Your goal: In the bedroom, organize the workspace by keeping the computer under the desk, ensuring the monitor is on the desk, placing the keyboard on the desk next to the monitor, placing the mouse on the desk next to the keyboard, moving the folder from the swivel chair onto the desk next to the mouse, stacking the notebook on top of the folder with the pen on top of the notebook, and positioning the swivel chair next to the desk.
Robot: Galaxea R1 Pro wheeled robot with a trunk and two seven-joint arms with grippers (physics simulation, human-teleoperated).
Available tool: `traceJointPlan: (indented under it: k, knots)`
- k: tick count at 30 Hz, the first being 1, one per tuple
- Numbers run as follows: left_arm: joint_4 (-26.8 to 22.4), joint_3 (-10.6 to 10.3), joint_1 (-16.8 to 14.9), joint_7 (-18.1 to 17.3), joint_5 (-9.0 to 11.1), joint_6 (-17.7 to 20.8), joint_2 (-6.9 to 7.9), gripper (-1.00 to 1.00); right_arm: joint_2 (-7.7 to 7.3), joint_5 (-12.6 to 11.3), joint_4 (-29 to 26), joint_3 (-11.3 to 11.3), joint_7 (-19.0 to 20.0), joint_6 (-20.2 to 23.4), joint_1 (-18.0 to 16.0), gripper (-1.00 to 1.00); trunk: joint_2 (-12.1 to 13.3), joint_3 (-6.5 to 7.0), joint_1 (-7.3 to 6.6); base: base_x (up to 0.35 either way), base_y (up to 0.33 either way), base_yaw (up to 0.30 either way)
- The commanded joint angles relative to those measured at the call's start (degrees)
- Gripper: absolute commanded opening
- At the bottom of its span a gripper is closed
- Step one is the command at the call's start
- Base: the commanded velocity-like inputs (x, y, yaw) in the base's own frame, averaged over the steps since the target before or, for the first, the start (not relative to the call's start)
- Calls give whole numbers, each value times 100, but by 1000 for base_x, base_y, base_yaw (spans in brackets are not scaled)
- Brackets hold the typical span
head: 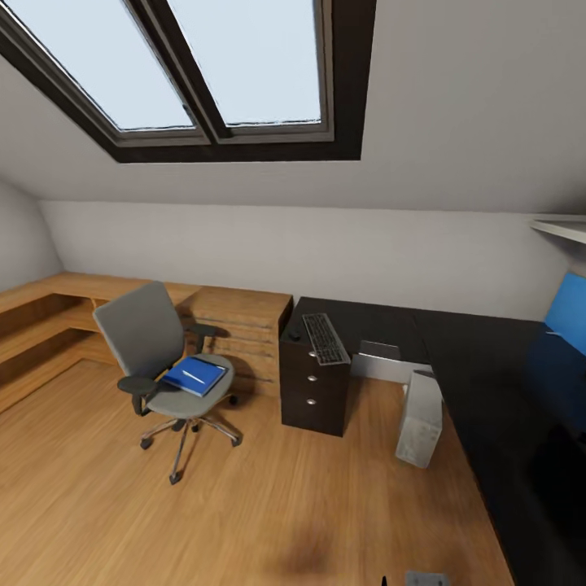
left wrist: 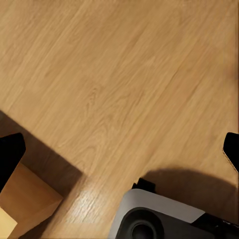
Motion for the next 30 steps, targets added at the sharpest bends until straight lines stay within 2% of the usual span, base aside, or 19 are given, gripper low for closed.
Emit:
traceJointPlan:
  k: [1,15,16,19,21,25,30]
  knots:
    - [-10,-49,-4,38,37,-15,4,100,4,-20,13,48,-31,-19,-8,100,-13,-13,7,322,0,0]
    - [-9,-45,-1,31,37,-17,-3,100,75,-71,-135,31,-30,-102,-7,100,-13,-13,7,322,0,0]
    - [-7,-48,-2,31,37,-11,-2,100,57,-74,-459,19,-35,-120,-7,100,-13,-13,7,323,0,0]
    - [-4,-49,-2,33,41,-9,-1,100,-26,-78,-681,7,-29,-128,-8,100,-13,-13,7,324,0,0]
    - [12,-49,-2,33,44,-12,0,100,-133,-80,-758,10,-26,-139,-7,100,-13,-13,7,325,9,0]
    - [50,-49,-2,34,36,-28,-6,100,-243,-53,-693,30,-4,-210,-7,100,-13,-13,7,325,57,0]
    - [61,-43,-2,33,30,-42,-8,100,-272,-34,-416,37,131,-256,-8,100,-13,-13,7,325,115,0]
